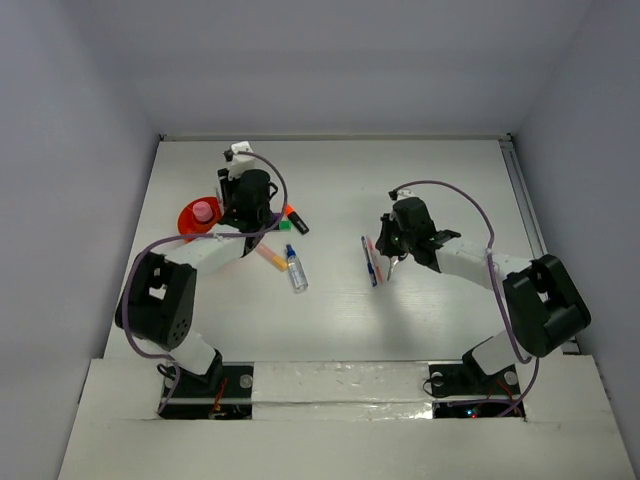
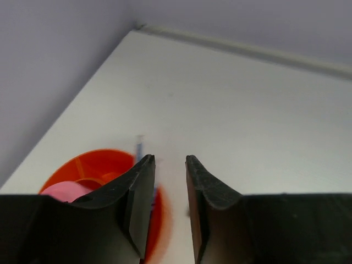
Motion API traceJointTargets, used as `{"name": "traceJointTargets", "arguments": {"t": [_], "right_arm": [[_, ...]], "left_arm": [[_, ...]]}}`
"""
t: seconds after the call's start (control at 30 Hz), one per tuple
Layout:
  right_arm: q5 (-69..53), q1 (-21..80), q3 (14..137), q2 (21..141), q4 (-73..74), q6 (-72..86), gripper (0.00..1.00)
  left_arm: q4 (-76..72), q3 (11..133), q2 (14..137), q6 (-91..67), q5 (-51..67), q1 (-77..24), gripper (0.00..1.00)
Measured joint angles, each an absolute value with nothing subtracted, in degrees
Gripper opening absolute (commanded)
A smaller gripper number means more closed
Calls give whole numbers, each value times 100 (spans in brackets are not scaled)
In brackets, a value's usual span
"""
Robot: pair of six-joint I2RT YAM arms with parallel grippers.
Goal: Sort the stationery into containers
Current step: Place the pen in the storage box, then pick up the pen from the center of the board.
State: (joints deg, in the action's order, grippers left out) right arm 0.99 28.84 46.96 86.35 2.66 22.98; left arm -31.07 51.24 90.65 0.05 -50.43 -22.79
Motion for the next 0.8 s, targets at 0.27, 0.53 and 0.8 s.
{"name": "traceJointTargets", "arguments": {"t": [0.27,0.53,0.8], "right_arm": [[82,2884,4805,9159,355,2228,35],[95,2884,5260,9784,447,2178,37],[434,2884,5666,10149,489,2156,23]], "left_arm": [[-1964,6195,8256,-1466,-3365,-3328,0],[-1592,5590,8639,-2530,-1872,-4272,0],[-1387,5382,9260,-3028,-1181,-4388,23]]}}
